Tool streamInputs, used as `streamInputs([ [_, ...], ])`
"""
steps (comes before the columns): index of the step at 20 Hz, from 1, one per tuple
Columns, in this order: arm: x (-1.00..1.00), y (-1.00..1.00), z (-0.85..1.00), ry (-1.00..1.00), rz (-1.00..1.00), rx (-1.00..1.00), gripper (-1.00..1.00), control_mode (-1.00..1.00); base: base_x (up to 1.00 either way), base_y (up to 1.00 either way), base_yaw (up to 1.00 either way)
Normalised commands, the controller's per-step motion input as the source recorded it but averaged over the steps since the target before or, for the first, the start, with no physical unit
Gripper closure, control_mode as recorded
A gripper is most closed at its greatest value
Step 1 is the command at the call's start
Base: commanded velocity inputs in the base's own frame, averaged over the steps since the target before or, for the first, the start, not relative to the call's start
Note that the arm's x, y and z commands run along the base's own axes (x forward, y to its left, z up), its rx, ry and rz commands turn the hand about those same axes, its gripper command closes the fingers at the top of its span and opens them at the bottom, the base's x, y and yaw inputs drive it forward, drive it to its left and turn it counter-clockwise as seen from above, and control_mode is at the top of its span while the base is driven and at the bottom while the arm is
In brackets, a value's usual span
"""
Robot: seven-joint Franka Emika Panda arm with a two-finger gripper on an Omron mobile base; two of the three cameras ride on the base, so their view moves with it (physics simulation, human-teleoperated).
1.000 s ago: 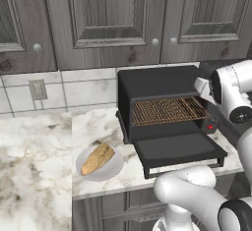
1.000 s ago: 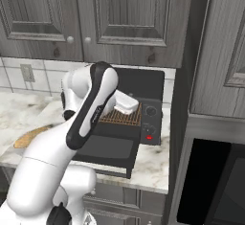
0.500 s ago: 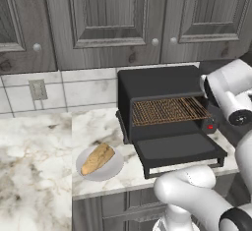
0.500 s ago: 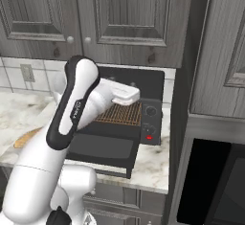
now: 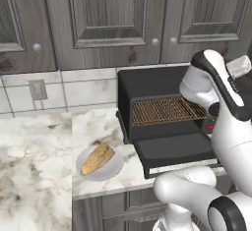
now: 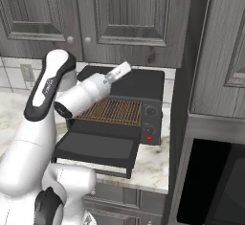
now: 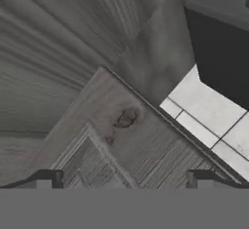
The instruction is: Pull the toaster oven rack outwards. Pick up the baguette from the plate and place it on the toaster oven rack. Close the toaster oven door fully and set the temperature to the lowest setting.
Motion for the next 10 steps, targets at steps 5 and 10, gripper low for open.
streamInputs([
  [5, 0.00, -0.06, 0.48, 0.46, -0.17, -0.70, -1.00, -1.00, 0.00, 0.00, 0.00],
  [10, -0.01, -0.13, 0.60, 0.42, -0.18, -0.65, -1.00, -1.00, 0.00, 0.00, 0.00],
])
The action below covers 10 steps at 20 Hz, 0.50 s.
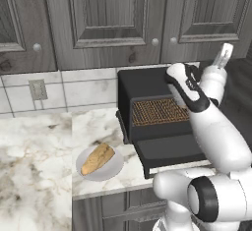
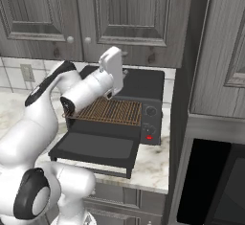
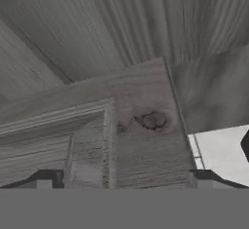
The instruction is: Pull the toaster oven rack outwards. Pick up the baguette from the plate and place it on the toaster oven rack. Close the toaster oven door fully and set the temperature to the lowest setting.
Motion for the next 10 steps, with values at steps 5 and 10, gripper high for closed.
streamInputs([
  [5, -0.09, -0.11, 0.77, 0.34, -0.17, -0.61, -1.00, -1.00, 0.00, 0.00, 0.00],
  [10, -0.32, 0.24, 1.00, 0.25, -0.06, -0.43, -1.00, -1.00, 0.00, 0.00, 0.00],
])
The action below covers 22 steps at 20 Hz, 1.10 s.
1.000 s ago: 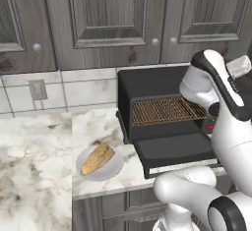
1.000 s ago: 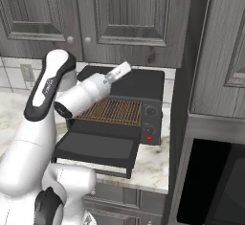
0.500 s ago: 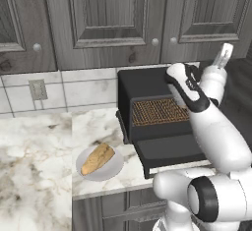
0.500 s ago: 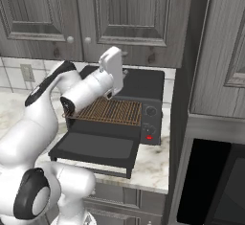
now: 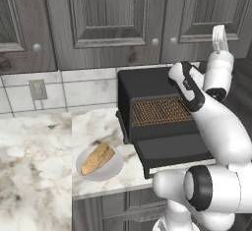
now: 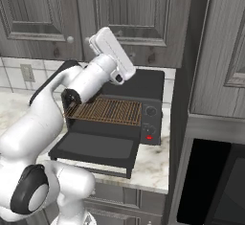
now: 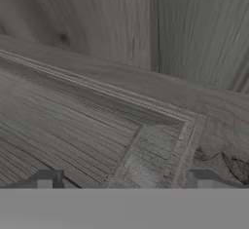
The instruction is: Pull the toaster oven rack outwards. Pick up the baguette from the plate and place it on the toaster oven rack. Close the toaster oven door fully and set the temperature to the lowest setting.
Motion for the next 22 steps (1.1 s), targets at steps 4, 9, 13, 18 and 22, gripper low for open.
streamInputs([
  [4, -0.59, 1.00, 1.00, 0.64, 0.13, -0.02, -1.00, -1.00, 0.00, 0.00, 0.00],
  [9, -0.72, 1.00, 1.00, 0.74, 0.17, -0.04, -1.00, -1.00, 0.00, 0.00, 0.00],
  [13, -0.49, 0.91, 1.00, 0.77, 0.30, -0.12, -1.00, -1.00, 0.00, 0.00, 0.00],
  [18, -0.11, 0.72, 0.57, 0.85, 0.37, -0.11, -1.00, -1.00, 0.00, 0.00, 0.00],
  [22, 0.00, 0.11, -0.91, 0.44, 0.35, -0.02, -1.00, -1.00, 0.00, 0.00, 0.00],
])
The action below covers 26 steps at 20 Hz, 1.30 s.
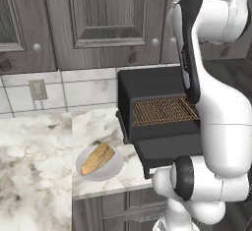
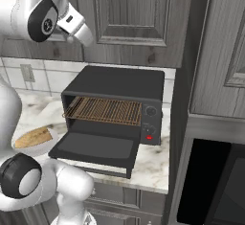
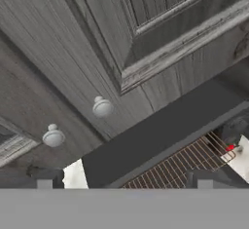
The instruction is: Pull the toaster oven rack outwards. Pick up the baguette from the plate and place it on the toaster oven rack. Close the toaster oven door fully and set the temperature to the lowest setting.
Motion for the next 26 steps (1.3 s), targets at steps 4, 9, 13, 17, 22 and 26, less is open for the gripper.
streamInputs([
  [4, 0.04, 0.44, -0.98, 0.30, 0.22, -0.03, -1.00, -1.00, 0.00, 0.00, 0.00],
  [9, 0.00, 0.59, -0.99, 0.29, 0.25, 0.00, -1.00, -1.00, 0.00, 0.00, 0.00],
  [13, 0.03, 0.67, -1.00, 0.27, 0.23, 0.00, -1.00, -1.00, 0.00, 0.00, 0.00],
  [17, 0.00, 0.72, -0.86, 0.23, 0.12, -0.04, -1.00, -1.00, 0.00, 0.00, 0.00],
  [22, -0.01, 0.83, -0.57, 0.38, 0.00, -0.19, -1.00, -1.00, 0.00, 0.00, 0.00],
  [26, -0.02, 1.00, -0.57, 0.34, 0.00, -0.22, -1.00, -1.00, 0.00, 0.00, 0.00],
])
